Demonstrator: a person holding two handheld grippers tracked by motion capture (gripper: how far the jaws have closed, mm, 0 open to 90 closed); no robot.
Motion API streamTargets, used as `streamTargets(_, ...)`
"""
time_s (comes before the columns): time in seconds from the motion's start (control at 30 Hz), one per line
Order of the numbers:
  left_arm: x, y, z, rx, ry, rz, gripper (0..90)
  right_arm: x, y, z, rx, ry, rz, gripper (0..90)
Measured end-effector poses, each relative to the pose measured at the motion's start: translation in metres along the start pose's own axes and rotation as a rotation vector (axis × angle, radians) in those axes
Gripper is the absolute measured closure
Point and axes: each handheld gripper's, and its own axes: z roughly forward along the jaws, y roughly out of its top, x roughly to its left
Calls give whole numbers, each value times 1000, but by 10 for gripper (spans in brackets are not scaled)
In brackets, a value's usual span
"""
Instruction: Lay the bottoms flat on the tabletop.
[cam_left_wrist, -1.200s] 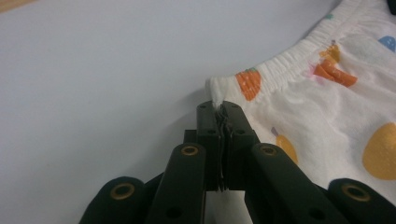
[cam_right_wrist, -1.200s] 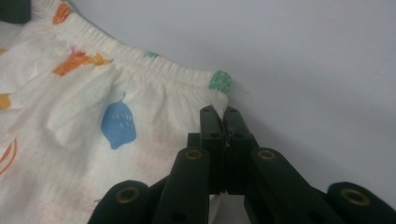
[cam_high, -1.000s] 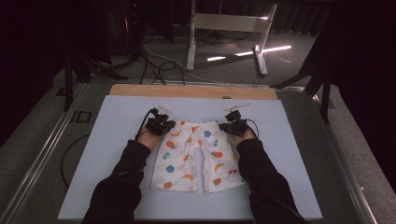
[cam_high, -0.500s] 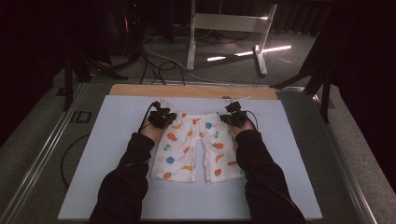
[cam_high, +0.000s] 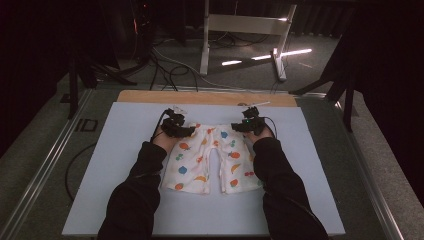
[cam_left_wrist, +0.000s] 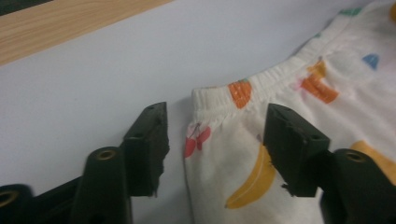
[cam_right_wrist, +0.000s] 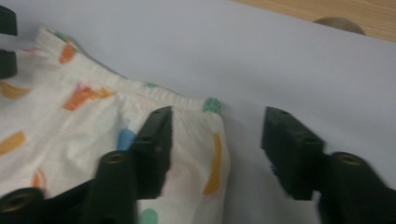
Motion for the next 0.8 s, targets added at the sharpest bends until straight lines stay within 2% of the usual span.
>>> streamTargets(0.1, -1, 3, -7, -20, -19, -16, 239, 0, 1, -5, -22, 12, 6, 243)
streamTargets(0.13, -1, 4, -10, -26, -43, -13, 200, -1, 1, -6, -22, 15, 10, 222)
streamTargets(0.17, -1, 5, -12, -31, -59, -8, 139, -1, 1, -7, -24, 34, 3, 175)
streamTargets(0.2, -2, 6, -14, -35, -68, -6, 118, 0, 0, -9, -20, 50, -6, 136)
streamTargets(0.3, -3, 7, -19, -34, -104, -1, 41, 3, 1, -13, -15, 54, -36, 143)
streamTargets(0.4, -7, 7, -26, -40, -129, 11, 5, 6, 1, -18, -21, 61, -48, 146)
streamTargets(0.53, -11, 7, -40, -78, -183, 20, 3, 13, 1, -27, -37, 76, -82, 146)
streamTargets(0.67, -13, 3, -52, -84, -198, 38, 3, 19, -1, -35, -39, 111, -105, 150)
streamTargets(0.8, -13, -3, -63, -86, -212, 56, 3, 24, -5, -40, -45, 125, -121, 166)
